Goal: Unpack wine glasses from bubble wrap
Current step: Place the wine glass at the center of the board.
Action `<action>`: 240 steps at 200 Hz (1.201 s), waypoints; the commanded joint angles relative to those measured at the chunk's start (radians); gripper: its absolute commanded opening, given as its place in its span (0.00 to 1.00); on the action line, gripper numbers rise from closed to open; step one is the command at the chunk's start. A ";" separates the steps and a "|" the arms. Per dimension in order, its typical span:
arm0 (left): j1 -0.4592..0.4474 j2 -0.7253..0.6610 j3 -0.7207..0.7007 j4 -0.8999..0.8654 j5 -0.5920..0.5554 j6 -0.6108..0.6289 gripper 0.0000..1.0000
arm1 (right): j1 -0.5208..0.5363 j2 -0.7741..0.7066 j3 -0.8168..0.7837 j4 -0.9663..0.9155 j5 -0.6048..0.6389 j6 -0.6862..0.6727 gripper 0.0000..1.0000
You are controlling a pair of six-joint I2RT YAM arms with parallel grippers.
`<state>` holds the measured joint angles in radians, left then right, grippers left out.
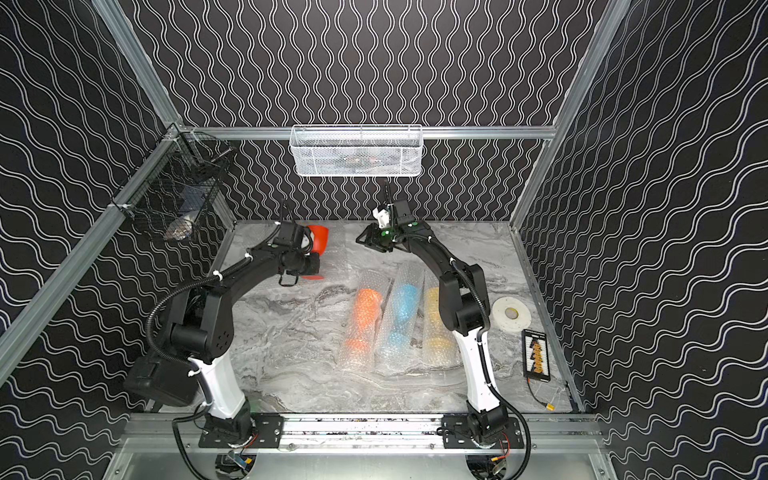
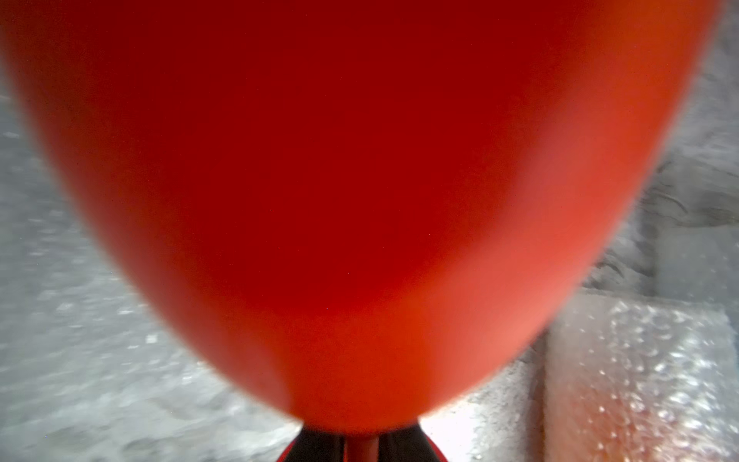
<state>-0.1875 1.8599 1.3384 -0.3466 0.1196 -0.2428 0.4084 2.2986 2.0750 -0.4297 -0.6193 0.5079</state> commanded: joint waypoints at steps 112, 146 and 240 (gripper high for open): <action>-0.211 -0.152 -0.417 0.987 -0.026 0.151 0.00 | -0.065 -0.048 0.353 -0.481 -0.045 -0.071 0.45; -0.233 -0.146 -0.409 0.973 -0.031 0.204 0.00 | -0.063 -0.057 0.374 -0.502 -0.059 -0.071 0.45; -0.301 -0.157 -0.375 0.921 -0.091 0.331 0.00 | -0.057 -0.050 0.441 -0.654 -0.036 -0.139 0.44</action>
<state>-0.4839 1.7168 0.9577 0.5583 0.0586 0.0257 0.3515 2.2490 2.4870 -1.0080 -0.6697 0.4095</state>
